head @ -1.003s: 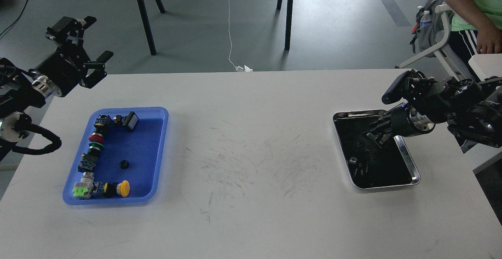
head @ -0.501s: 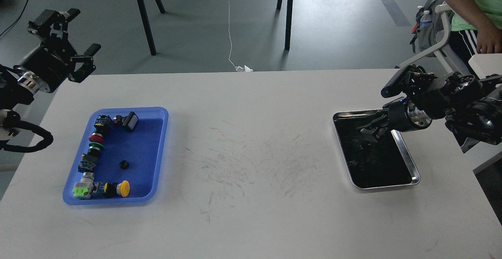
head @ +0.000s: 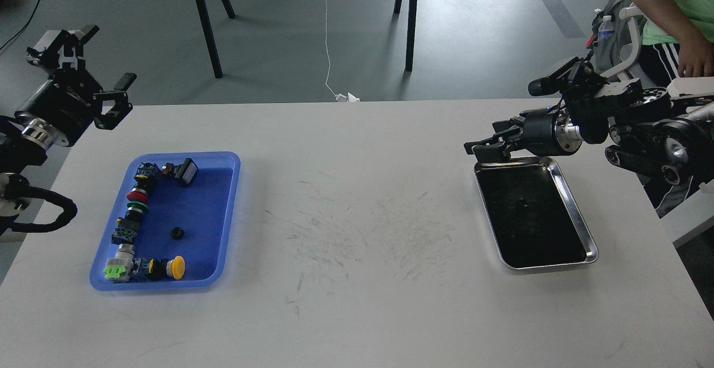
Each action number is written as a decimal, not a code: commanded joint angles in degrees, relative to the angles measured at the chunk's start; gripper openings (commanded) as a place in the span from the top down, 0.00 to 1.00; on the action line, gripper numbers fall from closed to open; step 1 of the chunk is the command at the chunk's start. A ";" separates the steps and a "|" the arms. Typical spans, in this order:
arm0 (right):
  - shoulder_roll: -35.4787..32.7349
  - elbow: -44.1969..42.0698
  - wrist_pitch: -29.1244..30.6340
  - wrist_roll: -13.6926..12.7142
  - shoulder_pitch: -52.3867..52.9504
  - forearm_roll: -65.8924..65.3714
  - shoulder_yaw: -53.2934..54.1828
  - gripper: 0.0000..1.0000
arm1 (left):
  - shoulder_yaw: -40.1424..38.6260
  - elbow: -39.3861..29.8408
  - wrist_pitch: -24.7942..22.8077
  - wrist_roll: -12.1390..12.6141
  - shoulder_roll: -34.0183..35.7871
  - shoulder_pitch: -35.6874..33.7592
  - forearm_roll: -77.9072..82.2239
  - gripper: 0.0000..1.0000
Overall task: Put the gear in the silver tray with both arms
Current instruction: 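Raise the right gripper up and away from the silver tray, then lower the left gripper into the blue tray toward another black gear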
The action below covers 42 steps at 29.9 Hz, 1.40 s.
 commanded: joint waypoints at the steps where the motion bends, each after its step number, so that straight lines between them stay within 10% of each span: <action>1: 0.06 -0.18 -0.10 0.01 -0.57 4.46 3.78 0.16 | 0.44 -1.77 0.00 0.11 1.21 0.12 0.27 0.01; 28: 0.76 -6.95 -6.24 0.01 -18.24 26.80 45.09 0.11 | 1.85 -20.40 0.14 -0.47 10.52 -0.23 38.21 0.01; 42: 3.66 -7.12 -10.03 0.01 -23.78 30.41 52.93 0.08 | 4.74 -32.71 8.83 -0.47 12.81 3.19 61.78 0.01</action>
